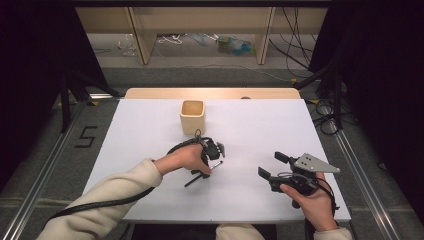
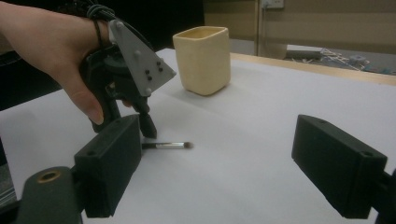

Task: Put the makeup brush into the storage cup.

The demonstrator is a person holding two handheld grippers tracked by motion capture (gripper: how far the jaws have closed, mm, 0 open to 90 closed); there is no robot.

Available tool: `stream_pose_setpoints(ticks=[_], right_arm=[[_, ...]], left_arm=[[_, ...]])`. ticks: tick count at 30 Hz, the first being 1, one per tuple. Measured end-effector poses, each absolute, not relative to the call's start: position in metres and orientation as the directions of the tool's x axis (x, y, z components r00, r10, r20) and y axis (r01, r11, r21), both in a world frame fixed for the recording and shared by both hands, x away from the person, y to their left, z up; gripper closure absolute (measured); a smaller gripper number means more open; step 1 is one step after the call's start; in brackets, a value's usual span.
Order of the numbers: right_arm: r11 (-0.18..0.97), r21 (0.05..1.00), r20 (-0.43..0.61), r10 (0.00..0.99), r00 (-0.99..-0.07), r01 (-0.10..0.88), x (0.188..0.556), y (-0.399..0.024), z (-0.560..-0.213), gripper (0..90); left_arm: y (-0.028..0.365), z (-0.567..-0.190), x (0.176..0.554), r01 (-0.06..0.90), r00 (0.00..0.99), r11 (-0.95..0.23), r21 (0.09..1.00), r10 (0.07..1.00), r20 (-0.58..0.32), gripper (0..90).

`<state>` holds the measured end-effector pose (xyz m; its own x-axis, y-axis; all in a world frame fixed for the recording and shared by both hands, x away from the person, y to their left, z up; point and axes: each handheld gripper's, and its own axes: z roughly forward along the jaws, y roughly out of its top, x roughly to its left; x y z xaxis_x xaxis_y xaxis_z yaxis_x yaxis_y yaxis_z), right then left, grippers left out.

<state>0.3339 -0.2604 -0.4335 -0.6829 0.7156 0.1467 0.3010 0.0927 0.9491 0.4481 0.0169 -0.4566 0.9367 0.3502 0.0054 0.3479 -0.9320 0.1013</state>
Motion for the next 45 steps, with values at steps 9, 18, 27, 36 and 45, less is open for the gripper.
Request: stream_pose_setpoints(ticks=[9,18,27,36,45], right_arm=[[0.099,0.95,0.138,0.716,-0.685,0.295,0.3341,-0.2605,-0.4336,17.0],[0.095,0.948,0.146,0.715,-0.684,0.303,0.3338,-0.2604,-0.4335,17.1],[0.102,0.949,0.138,0.715,-0.685,0.298,0.3339,-0.2606,-0.4334,17.1],[0.101,0.949,0.139,0.716,-0.684,0.299,0.3338,-0.2607,-0.4334,17.0],[0.094,0.949,0.146,0.717,-0.682,0.302,0.3338,-0.2603,-0.4335,17.1]], left_arm=[[0.0138,-0.4566,0.4485,0.342,0.939,-0.936,0.082,0.343,0.0,64.0],[0.0113,-0.4565,0.4483,0.354,0.935,-0.933,0.066,0.353,-0.014,69.8],[0.0097,-0.4565,0.4468,0.352,0.936,-0.934,0.062,0.352,-0.016,80.5],[0.0084,-0.4565,0.446,0.342,0.94,-0.938,0.054,0.342,-0.008,83.9],[0.0076,-0.4562,0.4451,0.34,0.94,-0.939,0.051,0.34,-0.004,84.1]])
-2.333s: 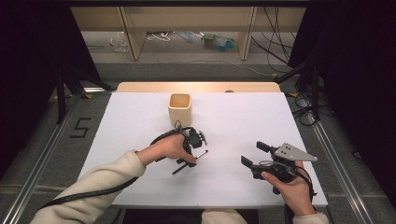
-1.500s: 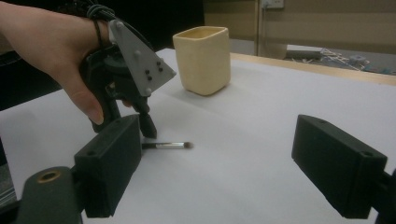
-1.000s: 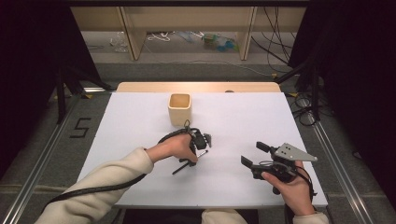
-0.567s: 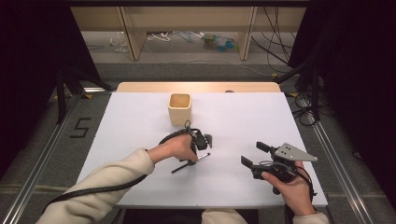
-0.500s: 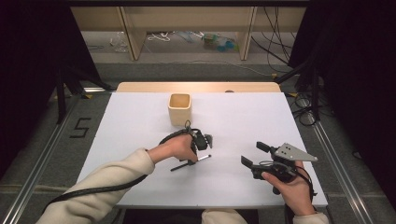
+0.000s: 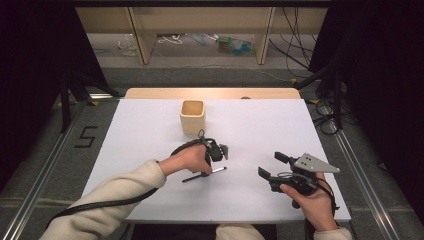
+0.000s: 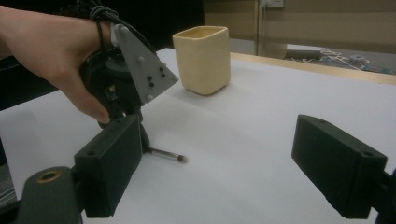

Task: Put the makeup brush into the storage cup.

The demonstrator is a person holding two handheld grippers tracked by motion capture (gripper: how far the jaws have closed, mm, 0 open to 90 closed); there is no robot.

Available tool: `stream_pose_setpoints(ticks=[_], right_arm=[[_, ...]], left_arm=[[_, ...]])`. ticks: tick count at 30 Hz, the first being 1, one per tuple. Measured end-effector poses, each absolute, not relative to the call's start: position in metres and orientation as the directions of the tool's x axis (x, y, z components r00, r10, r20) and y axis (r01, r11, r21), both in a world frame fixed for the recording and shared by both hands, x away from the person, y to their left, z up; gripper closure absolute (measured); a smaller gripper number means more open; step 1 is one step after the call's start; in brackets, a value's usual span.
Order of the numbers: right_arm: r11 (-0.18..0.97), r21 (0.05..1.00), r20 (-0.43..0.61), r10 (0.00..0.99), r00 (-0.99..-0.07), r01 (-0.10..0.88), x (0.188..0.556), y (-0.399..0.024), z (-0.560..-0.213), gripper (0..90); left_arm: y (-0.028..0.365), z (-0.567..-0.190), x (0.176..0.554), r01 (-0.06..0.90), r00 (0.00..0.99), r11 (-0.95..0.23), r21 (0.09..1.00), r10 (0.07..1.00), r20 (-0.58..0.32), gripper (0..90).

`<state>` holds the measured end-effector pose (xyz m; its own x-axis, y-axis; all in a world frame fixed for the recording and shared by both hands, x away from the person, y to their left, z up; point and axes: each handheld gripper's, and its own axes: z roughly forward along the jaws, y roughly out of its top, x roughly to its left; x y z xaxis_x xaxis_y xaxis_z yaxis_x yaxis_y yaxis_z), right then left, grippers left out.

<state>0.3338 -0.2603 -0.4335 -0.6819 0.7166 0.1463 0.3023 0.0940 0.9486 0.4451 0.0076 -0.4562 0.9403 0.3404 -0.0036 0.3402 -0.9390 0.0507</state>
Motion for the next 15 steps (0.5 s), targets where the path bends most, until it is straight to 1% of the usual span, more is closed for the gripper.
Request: stream_pose_setpoints(ticks=[15], right_arm=[[0.1,0.947,0.144,0.717,-0.682,0.305,0.3336,-0.2606,-0.4333,17.1]], left_arm=[[0.0102,-0.455,0.4446,0.338,0.941,-0.938,0.076,0.339,0.003,84.4]])
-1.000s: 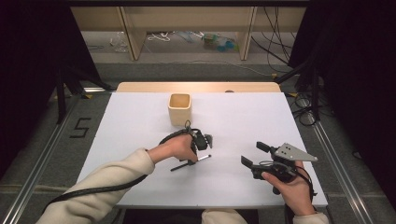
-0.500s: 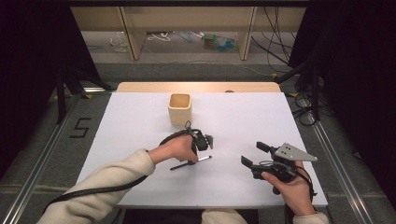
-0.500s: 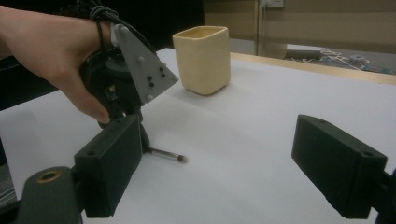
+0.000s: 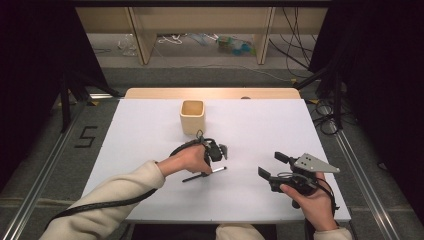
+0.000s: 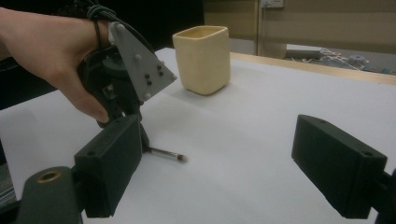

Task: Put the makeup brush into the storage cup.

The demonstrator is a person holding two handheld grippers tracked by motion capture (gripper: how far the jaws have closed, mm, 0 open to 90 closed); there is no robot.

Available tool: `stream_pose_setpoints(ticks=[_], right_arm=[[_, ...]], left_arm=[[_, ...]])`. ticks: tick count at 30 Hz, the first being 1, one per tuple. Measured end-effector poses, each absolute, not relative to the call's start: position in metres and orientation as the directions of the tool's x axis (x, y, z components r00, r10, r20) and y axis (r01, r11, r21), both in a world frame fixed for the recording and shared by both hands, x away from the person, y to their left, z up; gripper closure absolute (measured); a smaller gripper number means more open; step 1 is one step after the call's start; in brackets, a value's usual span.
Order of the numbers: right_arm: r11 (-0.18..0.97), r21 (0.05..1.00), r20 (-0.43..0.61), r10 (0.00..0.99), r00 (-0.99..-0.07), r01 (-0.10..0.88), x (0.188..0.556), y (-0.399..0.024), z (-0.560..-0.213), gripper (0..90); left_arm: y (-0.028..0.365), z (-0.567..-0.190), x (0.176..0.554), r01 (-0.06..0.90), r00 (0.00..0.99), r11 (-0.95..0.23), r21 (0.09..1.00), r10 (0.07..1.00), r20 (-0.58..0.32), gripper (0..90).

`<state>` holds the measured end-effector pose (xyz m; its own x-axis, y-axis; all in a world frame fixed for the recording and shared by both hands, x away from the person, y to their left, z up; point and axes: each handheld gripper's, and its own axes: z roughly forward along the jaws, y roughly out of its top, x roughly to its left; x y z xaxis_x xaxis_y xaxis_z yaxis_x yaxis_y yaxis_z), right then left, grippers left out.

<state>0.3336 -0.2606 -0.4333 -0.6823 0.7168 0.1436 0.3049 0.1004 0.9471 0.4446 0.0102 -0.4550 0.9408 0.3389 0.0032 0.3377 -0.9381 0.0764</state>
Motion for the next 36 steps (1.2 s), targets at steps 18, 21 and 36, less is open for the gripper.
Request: stream_pose_setpoints(ticks=[18,21,36], right_arm=[[0.102,0.947,0.142,0.718,-0.681,0.304,0.334,-0.26,-0.433,17.1],[0.102,0.947,0.142,0.718,-0.682,0.304,0.334,-0.26,-0.433,17.1],[0.13,0.942,0.12,0.732,-0.671,0.31,0.333,-0.261,-0.433,17.1]], left_arm=[[0.018,-0.427,0.444,0.325,0.939,-0.927,0.185,0.339,0.049,84.4],[0.02,-0.424,0.445,0.33,0.935,-0.919,0.214,0.35,0.058,84.4],[0.032,-0.415,0.442,0.346,0.921,-0.875,0.339,0.385,0.055,84.4]])
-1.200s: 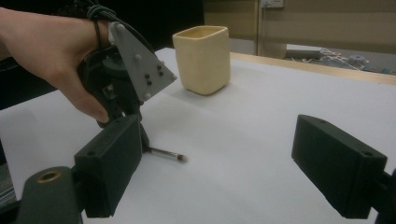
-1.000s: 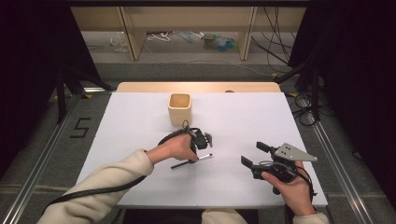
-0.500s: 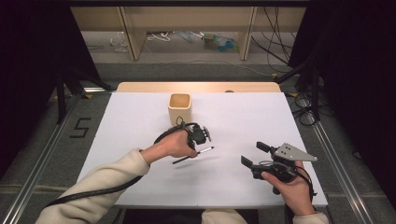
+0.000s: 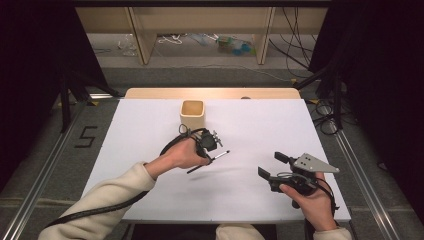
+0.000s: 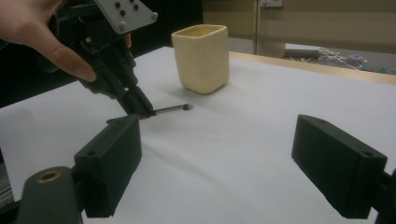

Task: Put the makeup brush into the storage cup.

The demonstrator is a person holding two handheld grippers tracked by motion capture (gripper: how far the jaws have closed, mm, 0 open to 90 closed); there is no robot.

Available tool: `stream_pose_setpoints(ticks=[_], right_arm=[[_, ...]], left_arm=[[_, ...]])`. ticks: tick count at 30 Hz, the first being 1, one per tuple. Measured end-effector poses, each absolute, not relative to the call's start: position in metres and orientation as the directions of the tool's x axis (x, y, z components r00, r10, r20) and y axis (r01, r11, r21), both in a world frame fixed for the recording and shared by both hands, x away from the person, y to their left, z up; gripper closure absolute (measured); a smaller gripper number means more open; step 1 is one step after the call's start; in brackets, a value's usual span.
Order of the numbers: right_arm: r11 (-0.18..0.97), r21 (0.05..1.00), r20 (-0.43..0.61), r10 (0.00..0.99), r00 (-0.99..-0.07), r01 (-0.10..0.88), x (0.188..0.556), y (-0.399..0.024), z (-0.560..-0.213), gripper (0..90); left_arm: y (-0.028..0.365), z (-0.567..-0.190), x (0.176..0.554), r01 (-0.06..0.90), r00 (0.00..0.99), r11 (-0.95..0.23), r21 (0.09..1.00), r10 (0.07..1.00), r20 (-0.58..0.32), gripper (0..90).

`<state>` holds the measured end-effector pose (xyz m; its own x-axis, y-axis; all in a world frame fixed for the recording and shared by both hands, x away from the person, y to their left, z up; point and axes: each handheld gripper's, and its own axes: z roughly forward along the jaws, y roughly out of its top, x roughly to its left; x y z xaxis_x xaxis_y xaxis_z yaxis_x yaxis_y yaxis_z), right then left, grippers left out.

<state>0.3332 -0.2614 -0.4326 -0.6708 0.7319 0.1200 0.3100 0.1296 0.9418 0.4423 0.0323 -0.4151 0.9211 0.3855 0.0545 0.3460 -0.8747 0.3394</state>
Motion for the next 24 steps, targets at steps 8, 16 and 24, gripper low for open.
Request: stream_pose_setpoints(ticks=[8,16,24], right_arm=[[0.1,0.951,0.133,0.722,-0.679,0.293,0.334,-0.259,-0.435,17.1],[0.122,0.945,0.121,0.73,-0.673,0.303,0.334,-0.261,-0.433,17.0],[0.099,0.951,0.134,0.723,-0.678,0.294,0.335,-0.259,-0.435,17.0]], left_arm=[[0.038,-0.414,0.441,0.366,0.905,-0.835,0.411,0.423,0.053,84.4],[0.045,-0.41,0.439,0.359,0.897,-0.801,0.478,0.438,0.06,84.4],[0.047,-0.409,0.437,0.351,0.893,-0.775,0.525,0.446,0.061,84.4]])
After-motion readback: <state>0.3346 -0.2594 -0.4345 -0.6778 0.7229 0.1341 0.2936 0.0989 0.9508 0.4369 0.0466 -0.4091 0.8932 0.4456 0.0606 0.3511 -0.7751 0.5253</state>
